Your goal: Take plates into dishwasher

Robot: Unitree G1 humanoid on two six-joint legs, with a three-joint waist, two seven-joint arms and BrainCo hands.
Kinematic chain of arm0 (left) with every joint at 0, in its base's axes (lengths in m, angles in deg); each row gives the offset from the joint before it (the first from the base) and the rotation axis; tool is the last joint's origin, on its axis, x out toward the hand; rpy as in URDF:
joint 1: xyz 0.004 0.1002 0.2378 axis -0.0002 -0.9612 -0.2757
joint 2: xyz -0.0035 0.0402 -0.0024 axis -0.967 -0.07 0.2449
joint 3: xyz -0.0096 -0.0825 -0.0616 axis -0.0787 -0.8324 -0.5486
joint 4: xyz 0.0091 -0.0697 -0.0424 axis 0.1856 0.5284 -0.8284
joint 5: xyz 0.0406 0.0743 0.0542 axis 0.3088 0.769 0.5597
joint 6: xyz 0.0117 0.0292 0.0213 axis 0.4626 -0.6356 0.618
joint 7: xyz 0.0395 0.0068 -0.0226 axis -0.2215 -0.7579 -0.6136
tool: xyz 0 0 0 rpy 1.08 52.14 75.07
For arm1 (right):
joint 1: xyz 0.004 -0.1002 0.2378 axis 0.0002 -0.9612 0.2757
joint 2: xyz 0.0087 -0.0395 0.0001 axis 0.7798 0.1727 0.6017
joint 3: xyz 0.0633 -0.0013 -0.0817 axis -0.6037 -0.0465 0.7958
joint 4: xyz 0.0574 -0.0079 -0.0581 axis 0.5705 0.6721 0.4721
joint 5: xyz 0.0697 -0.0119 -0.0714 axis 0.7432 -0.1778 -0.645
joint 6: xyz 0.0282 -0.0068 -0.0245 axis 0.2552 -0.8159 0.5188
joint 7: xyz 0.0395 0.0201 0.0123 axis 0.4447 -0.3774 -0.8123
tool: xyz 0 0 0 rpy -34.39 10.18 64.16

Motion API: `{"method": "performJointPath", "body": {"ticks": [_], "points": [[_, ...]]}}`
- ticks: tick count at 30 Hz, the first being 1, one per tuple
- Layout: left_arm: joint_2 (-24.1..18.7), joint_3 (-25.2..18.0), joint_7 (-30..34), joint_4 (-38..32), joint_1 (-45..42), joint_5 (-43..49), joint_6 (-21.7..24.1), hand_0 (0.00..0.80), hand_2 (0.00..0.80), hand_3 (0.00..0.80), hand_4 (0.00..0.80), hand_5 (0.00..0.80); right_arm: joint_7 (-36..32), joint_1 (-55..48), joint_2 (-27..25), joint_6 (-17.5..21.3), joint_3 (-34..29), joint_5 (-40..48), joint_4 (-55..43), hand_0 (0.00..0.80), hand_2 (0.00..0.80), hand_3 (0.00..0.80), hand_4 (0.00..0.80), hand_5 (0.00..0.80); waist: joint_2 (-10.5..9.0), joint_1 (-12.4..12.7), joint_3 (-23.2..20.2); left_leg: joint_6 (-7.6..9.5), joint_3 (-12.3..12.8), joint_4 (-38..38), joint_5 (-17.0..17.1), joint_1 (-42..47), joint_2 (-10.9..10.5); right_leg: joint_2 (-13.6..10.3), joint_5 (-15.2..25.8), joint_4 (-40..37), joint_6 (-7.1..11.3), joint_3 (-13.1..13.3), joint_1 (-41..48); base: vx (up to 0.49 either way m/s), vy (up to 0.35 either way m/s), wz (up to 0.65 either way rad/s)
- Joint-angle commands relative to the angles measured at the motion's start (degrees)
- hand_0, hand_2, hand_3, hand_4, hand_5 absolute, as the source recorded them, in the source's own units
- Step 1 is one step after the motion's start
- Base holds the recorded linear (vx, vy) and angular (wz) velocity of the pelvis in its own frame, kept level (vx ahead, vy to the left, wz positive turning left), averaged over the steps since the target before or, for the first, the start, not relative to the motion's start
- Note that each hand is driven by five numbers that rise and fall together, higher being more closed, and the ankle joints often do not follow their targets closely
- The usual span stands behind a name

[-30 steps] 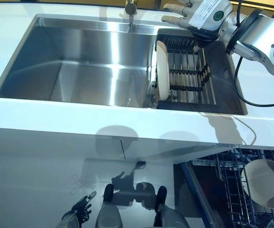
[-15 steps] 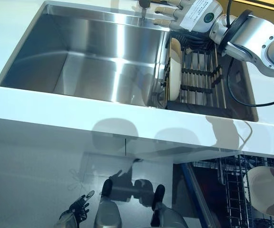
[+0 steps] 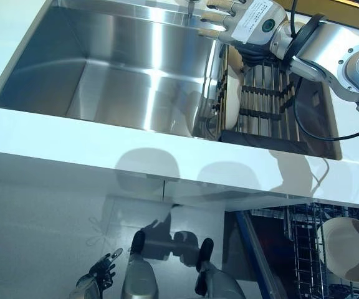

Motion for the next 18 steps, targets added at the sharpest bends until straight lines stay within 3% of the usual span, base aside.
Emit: {"method": "performJointPath", "body": {"ticks": [1,18], "points": [[-1.79,0.13,-0.17,0.64,1.75,-1.26,0.81,0.0,0.0,0.0,0.0,0.0,-0.08,4.11,-0.49,-1.98,0.7,-1.31,-0.2,0.0,0.0,0.0,0.0,0.0,-2.88,0.28,0.35,2.85,2.53,-1.41,2.27,-1.21,-1.86,-2.89,-1.47,-0.06,3.79,0.71,2.62,0.0,0.0,0.0],[-1.51,-0.12,-0.01,0.87,1.74,-1.33,1.09,0.0,0.0,0.0,0.0,0.0,-4.16,2.03,-0.52,0.86,0.61,-4.41,-2.4,0.0,0.0,0.0,0.0,0.0,-2.78,-0.03,0.42,2.83,3.02,-1.41,2.35,-1.23,-1.88,-2.9,-1.43,-0.06,3.77,0.73,2.39,0.0,0.0,0.0]]}}
